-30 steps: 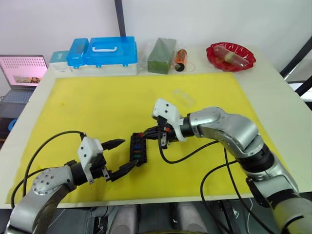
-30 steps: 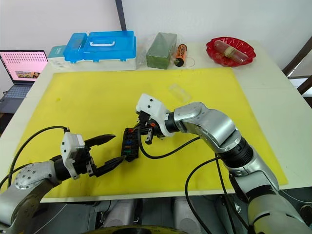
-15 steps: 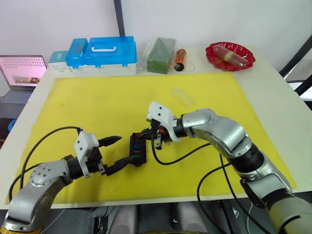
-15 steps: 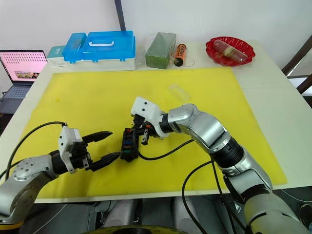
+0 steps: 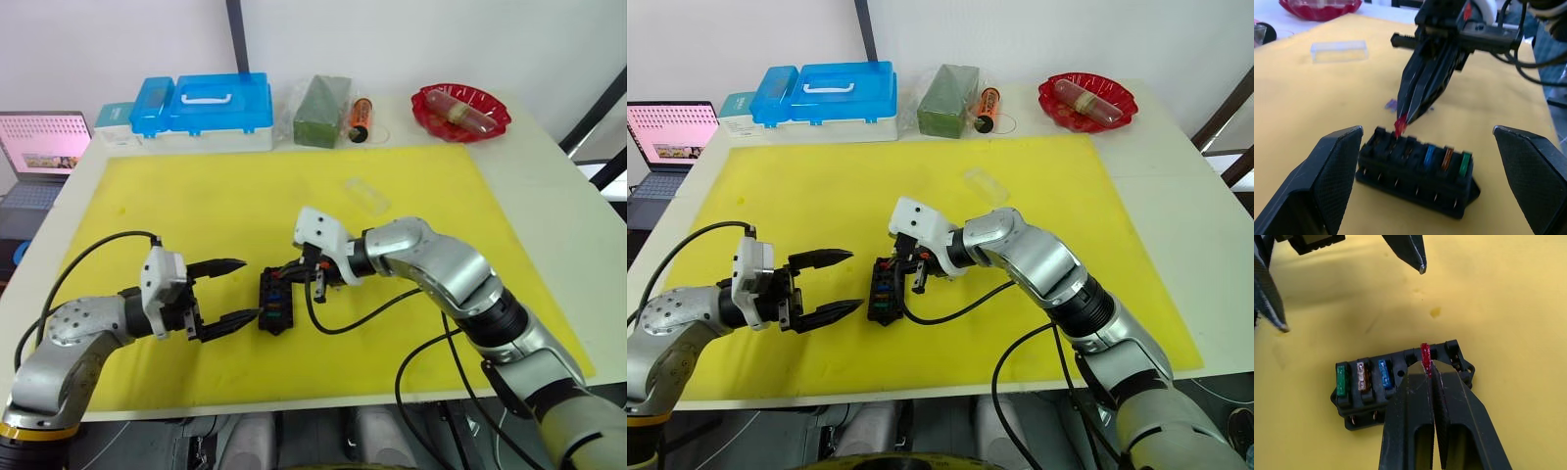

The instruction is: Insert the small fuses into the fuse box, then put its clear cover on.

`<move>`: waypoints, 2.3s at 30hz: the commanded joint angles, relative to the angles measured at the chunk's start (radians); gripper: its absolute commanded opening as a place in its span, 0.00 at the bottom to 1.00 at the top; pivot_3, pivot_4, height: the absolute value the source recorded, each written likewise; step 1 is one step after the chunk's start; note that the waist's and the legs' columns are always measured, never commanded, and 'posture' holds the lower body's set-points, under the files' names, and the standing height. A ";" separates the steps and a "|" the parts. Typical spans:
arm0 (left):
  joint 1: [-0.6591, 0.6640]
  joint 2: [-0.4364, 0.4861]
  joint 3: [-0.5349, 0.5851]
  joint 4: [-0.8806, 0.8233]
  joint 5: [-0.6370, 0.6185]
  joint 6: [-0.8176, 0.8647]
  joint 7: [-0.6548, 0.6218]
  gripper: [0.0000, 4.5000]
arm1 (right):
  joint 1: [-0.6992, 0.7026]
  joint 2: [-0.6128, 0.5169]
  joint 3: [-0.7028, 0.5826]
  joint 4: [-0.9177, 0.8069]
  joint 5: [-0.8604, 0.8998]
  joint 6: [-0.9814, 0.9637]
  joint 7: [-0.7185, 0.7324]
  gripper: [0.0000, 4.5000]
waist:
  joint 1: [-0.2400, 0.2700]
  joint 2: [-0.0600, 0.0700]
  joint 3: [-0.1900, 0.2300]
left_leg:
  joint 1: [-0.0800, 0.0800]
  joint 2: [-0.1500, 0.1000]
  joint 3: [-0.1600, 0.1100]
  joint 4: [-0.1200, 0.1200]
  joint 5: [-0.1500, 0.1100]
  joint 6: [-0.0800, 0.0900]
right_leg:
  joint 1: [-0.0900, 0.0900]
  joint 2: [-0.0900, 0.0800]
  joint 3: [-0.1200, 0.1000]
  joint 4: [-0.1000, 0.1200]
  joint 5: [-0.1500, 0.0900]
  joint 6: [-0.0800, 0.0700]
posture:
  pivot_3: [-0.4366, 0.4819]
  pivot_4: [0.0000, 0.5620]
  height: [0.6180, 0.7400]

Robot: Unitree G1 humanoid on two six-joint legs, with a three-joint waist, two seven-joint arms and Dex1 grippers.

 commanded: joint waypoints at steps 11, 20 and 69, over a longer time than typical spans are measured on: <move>-0.047 0.001 -0.019 0.025 0.035 -0.038 -0.037 1.00 | -0.032 0.019 0.021 -0.013 -0.041 -0.011 0.030 0.01 | 0.000 0.000 0.000 | 0.000 0.000 -0.001 0.000 0.000 0.000 | 0.000 0.000 0.000 0.001 0.000 0.000 | 0.48 0.27 1.00; -0.050 -0.010 -0.032 0.035 0.055 -0.057 -0.037 1.00 | -0.037 0.032 0.027 -0.006 -0.048 -0.011 0.045 0.01 | 0.000 0.000 0.000 | 0.000 0.000 -0.001 0.000 0.000 0.000 | -0.001 0.000 0.000 0.001 0.000 0.000 | 0.48 0.27 1.00; -0.064 -0.027 -0.061 0.094 0.131 -0.133 -0.042 1.00 | -0.020 0.050 0.028 0.029 -0.052 0.053 0.045 0.01 | 0.001 0.000 0.000 | 0.000 0.000 -0.001 0.000 0.000 0.000 | -0.001 -0.001 0.000 0.001 0.000 0.000 | 0.48 0.27 1.00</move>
